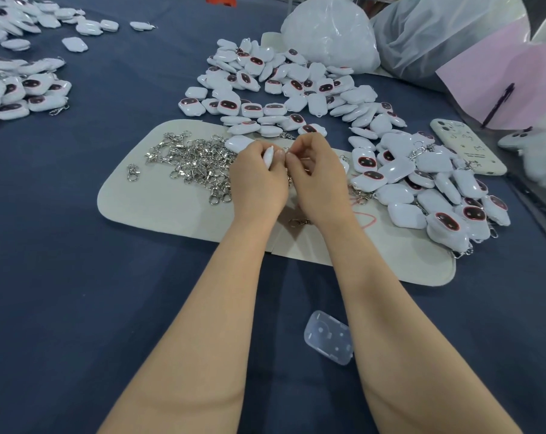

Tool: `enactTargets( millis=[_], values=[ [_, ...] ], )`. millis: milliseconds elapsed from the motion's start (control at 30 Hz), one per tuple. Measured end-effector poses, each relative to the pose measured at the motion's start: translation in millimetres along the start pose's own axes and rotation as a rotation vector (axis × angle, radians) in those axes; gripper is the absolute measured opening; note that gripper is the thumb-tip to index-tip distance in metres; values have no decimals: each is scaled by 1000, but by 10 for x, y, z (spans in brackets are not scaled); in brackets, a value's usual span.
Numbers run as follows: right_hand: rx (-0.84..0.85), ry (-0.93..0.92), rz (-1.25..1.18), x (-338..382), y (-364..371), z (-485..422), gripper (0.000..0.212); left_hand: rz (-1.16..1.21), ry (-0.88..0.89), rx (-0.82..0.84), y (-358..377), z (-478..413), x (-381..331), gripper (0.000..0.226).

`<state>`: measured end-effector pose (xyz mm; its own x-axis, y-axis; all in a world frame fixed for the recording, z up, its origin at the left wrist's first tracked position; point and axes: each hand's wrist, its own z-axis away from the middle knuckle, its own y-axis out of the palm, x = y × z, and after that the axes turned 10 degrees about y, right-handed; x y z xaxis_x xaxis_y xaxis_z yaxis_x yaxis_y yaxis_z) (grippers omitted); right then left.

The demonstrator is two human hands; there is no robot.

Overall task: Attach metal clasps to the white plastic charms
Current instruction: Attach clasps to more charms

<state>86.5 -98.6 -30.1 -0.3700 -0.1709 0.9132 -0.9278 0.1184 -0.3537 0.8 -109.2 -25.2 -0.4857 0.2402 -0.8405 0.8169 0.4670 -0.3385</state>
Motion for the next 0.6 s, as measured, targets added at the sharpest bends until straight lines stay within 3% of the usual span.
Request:
enactTargets(
  millis=[600],
  values=[
    [-54, -145, 191, 26, 0, 32, 3, 104, -55, 41, -28, -23, 21, 12]
  ],
)
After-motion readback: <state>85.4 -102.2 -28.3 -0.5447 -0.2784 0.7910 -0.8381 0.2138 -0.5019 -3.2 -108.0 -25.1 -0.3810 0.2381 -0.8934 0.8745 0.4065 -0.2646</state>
